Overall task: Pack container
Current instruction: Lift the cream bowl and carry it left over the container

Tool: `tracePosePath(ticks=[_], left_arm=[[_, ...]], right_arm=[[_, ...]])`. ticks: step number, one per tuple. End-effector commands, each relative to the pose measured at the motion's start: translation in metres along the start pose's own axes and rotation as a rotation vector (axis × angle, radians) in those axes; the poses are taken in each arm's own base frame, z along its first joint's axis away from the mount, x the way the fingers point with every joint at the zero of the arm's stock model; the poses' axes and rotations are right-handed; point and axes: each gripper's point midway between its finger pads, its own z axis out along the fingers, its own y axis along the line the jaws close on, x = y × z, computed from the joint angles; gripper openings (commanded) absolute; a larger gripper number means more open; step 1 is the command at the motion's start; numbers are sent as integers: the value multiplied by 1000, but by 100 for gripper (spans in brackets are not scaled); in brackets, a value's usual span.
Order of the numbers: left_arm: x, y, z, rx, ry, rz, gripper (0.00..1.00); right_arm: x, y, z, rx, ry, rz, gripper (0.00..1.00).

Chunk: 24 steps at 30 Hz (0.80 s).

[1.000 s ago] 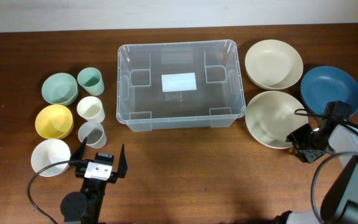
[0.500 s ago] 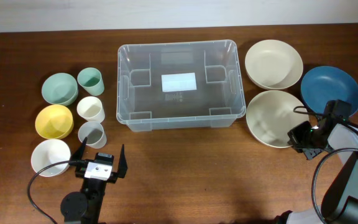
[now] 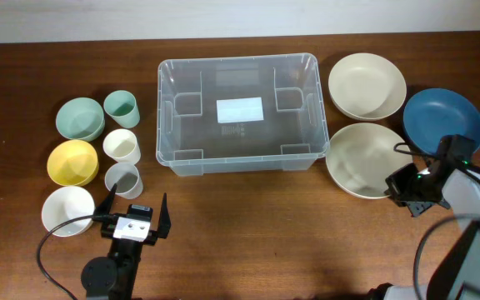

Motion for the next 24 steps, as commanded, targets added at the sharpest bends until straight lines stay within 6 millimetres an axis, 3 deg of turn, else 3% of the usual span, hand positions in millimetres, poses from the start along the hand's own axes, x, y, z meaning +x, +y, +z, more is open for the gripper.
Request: tracePosePath(ticks=[1, 4, 10, 13, 19, 22, 24], left_arm=[[1, -1, 0, 3, -1, 7, 100], [1, -1, 0, 3, -1, 7, 100], [1, -1, 0, 3, -1, 8, 100], [1, -1, 0, 3, -1, 7, 100], [1, -1, 0, 3, -1, 7, 100], [1, -1, 0, 3, -1, 7, 100], [1, -1, 0, 3, -1, 7, 100]], right_arm=[[1, 19, -37, -107, -87, -41, 4], [5, 34, -67, -195, -150, -78, 4], [14, 43, -128, -305, -310, -87, 4], [18, 48, -164, -359, -402, -107, 4], [37, 76, -239, -510, -521, -201, 4], [49, 97, -260, -600, -500, -242, 4], [55, 112, -263, -641, -477, -268, 4]])
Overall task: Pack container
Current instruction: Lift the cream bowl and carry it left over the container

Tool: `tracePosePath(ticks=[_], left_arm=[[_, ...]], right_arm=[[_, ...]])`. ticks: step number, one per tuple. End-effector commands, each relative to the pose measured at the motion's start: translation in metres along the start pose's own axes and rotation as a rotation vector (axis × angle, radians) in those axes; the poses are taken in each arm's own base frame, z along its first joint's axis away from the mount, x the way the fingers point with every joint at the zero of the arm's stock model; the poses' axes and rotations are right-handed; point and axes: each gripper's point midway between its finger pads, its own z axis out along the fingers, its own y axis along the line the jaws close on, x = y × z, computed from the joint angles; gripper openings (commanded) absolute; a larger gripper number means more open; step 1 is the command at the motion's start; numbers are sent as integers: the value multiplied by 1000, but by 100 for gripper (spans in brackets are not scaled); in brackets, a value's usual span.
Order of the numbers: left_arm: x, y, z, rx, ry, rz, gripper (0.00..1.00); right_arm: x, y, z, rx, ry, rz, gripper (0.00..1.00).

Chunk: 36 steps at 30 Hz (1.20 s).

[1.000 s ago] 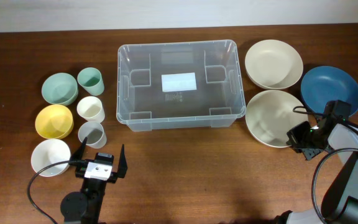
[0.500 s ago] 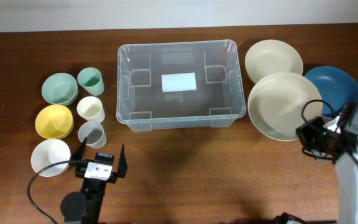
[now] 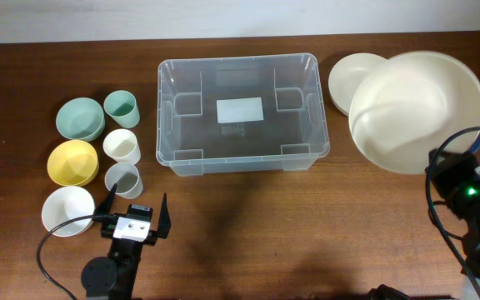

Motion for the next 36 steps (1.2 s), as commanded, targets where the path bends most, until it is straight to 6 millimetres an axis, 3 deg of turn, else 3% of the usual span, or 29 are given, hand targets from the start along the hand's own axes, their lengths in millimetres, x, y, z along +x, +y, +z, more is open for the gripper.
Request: tracePosePath(ticks=[1, 4, 10, 17, 23, 28, 36], left_arm=[[2, -1, 0, 3, 0, 7, 100], [1, -1, 0, 3, -1, 8, 100], [1, -1, 0, 3, -1, 8, 100], [1, -1, 0, 3, -1, 7, 100], [1, -1, 0, 3, -1, 7, 100], [1, -1, 0, 3, -1, 7, 100], [1, -1, 0, 3, -1, 7, 100]], right_arm=[[8, 41, 3, -138, 69, -4, 4], [24, 68, 22, -210, 150, -36, 4], [89, 130, 87, -331, 363, -106, 4], [154, 159, 159, -309, 496, -139, 4], [190, 192, 186, -265, 536, -218, 4], [202, 192, 207, -155, 503, -250, 4], [236, 158, 246, -29, 569, -184, 4]])
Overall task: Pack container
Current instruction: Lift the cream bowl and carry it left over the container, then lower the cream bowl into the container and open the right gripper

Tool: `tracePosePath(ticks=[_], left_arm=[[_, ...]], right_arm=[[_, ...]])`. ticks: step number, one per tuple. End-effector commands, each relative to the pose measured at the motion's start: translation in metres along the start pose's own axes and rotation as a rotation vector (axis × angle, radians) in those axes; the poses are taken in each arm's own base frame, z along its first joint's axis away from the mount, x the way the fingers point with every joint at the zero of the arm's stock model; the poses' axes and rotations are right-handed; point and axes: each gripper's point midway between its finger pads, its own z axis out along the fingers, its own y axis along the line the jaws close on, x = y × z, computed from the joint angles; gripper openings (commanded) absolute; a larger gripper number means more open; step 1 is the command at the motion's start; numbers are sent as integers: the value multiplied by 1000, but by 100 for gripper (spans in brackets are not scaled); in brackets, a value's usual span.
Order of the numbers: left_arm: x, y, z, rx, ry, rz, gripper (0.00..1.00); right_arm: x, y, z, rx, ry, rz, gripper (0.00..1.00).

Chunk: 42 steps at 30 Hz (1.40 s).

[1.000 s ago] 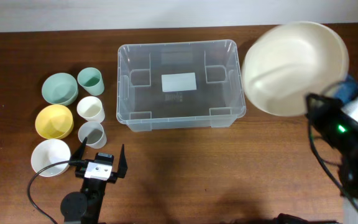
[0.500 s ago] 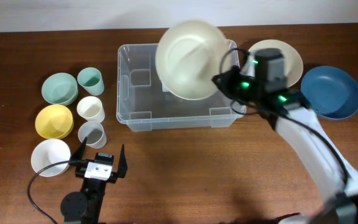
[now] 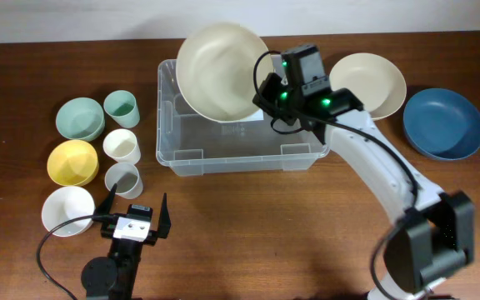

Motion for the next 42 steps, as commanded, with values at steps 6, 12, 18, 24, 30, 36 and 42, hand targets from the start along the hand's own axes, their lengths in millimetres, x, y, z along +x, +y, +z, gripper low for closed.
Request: tracePosePath(ticks=[6, 12, 18, 24, 30, 36, 42], left_arm=[[1, -1, 0, 3, -1, 7, 100], [1, -1, 0, 3, -1, 7, 100], [1, -1, 0, 3, -1, 7, 100], [1, -1, 0, 3, -1, 7, 100], [1, -1, 0, 3, -1, 7, 100], [2, -1, 0, 4, 0, 7, 100], [1, -1, 0, 3, -1, 7, 100]], right_arm=[[14, -7, 34, 41, 22, 19, 4], [18, -6, 40, 62, -2, 14, 4], [27, -10, 50, 91, 2, 13, 4], [32, -23, 64, 125, 23, 19, 4], [36, -27, 70, 135, 29, 18, 4], [38, -34, 75, 161, 27, 17, 4], [49, -44, 89, 189, 56, 20, 4]])
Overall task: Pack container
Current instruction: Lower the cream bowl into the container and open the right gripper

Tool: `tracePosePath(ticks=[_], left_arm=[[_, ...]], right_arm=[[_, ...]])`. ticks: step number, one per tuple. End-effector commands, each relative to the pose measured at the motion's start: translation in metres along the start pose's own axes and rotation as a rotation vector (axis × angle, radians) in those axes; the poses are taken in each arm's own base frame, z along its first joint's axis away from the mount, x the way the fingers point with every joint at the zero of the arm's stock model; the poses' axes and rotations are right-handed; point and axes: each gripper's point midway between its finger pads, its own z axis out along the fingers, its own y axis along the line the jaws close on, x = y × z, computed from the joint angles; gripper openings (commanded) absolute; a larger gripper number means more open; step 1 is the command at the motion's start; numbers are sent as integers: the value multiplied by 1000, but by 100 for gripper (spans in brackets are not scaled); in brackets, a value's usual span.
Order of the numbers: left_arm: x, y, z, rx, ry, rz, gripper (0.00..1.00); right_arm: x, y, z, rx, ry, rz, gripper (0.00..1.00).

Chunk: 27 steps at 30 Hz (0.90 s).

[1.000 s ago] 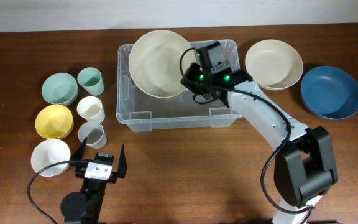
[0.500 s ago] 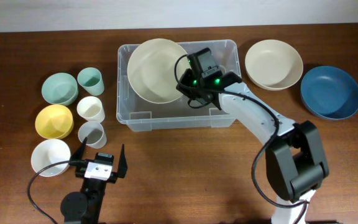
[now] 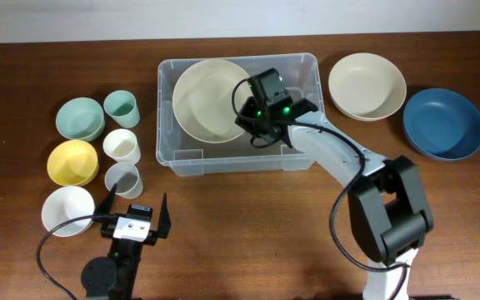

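Observation:
The clear plastic container [image 3: 303, 68] stands at the table's middle back. A large cream plate [image 3: 207, 100] now lies low inside its left half. My right gripper [image 3: 251, 117] reaches into the container and is shut on that plate's right rim. At the front left my left gripper [image 3: 136, 206] rests open, holding nothing, just in front of the cups.
Right of the container sit a second cream plate [image 3: 367, 86] and a blue plate [image 3: 442, 122]. To the left are a green bowl [image 3: 80, 117], yellow bowl [image 3: 72, 162], white bowl [image 3: 67, 210], green cup [image 3: 121, 107], white cup [image 3: 122, 145] and grey cup [image 3: 123, 178].
The cream plate was held tilted above the container's back left corner; now it is down inside the container's left half, my right gripper still on its rim. The left arm has not moved.
My right gripper was at the rim of the nearer cream plate on the right side of the table. Then it held that plate raised there. Later the plate hung over the container's back left, and now it sits inside the container.

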Motion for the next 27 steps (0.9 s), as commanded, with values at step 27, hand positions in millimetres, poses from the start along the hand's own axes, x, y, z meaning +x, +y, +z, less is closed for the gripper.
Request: tracePosePath(ticks=[27], left_arm=[[1, -1, 0, 3, -1, 7, 100]], right_arm=[[13, 0, 10, 19, 32, -14, 43]])
